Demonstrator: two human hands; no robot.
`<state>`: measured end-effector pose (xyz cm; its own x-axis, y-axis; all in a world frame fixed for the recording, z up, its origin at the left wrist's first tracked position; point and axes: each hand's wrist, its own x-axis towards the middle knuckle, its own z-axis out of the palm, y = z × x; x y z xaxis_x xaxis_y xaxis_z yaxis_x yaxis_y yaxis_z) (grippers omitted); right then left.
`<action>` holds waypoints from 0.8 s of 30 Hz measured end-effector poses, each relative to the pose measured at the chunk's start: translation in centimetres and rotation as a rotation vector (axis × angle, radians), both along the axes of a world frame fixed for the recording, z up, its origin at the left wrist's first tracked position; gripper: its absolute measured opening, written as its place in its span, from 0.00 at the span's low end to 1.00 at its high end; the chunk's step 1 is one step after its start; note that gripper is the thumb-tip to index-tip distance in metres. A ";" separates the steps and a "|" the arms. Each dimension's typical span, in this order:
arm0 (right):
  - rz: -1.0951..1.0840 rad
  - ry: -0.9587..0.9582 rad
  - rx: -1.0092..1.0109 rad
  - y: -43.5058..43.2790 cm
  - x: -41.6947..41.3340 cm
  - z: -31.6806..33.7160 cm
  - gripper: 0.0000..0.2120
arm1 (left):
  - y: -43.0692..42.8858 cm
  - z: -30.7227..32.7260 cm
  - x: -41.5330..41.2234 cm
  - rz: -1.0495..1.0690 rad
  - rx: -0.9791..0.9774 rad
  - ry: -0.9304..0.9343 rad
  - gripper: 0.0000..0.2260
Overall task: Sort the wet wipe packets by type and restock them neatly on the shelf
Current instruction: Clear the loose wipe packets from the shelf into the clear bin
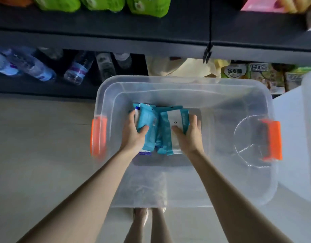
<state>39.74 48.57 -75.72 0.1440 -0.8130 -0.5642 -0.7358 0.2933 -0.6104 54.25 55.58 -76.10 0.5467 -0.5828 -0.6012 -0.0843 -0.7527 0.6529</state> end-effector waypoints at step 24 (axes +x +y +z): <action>0.446 0.201 -0.152 -3.3 -5.0 24.9 0.15 | -1.8 25.4 -2.2 -0.776 -0.046 -0.379 0.13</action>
